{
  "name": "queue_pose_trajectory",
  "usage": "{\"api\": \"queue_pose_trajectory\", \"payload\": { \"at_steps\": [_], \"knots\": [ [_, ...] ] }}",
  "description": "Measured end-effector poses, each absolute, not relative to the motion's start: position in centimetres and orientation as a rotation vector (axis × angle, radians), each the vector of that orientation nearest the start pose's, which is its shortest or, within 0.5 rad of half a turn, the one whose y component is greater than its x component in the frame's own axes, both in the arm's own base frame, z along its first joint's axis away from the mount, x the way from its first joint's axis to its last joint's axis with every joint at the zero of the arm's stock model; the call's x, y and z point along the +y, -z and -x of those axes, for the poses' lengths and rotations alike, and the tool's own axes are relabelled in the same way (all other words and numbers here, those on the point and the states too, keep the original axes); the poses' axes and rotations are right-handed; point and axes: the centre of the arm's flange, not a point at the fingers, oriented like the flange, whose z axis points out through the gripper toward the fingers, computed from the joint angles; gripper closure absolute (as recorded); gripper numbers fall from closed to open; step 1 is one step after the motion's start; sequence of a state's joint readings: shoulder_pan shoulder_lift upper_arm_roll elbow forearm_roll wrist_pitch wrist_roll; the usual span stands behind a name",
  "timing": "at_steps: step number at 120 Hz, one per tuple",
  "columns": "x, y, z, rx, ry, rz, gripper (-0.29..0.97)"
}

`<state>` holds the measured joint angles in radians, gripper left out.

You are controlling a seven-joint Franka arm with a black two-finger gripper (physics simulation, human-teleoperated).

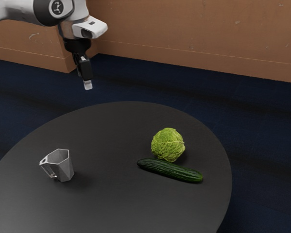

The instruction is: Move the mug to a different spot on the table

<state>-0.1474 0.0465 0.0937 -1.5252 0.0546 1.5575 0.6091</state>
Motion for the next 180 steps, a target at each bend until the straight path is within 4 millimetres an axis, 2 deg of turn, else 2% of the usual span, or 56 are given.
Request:
{"api": "queue_pose_trajectory", "payload": {
  "at_steps": [21,25,36,44,54,71,85,117,124,142,155,180],
  "knots": [
    [-2.9,-61.8,-56.4,1.090,-0.052,2.891,0.00],
    [-3.0,-61.7,-55.6,1.110,-0.062,2.889,0.00],
    [-2.9,-60.8,-51.9,1.162,-0.108,2.895,0.00],
    [-0.2,-59.8,-49.1,1.130,-0.142,2.926,0.00],
    [3.2,-57.9,-46.8,1.112,-0.163,2.951,0.00],
    [7.4,-52.5,-44.8,1.185,-0.151,2.961,0.00],
    [9.4,-49.0,-43.6,1.307,-0.059,2.903,0.00],
    [14.0,-44.9,-42.2,1.479,0.065,2.812,0.00],
    [14.4,-43.4,-41.7,1.510,0.082,2.790,0.00],
    [15.9,-41.4,-42.0,1.530,0.174,2.757,0.00],
    [16.0,-38.9,-42.1,1.555,0.202,2.744,0.00],
    [17.6,-34.1,-42.6,1.497,0.297,2.822,0.00]
  ]
}}
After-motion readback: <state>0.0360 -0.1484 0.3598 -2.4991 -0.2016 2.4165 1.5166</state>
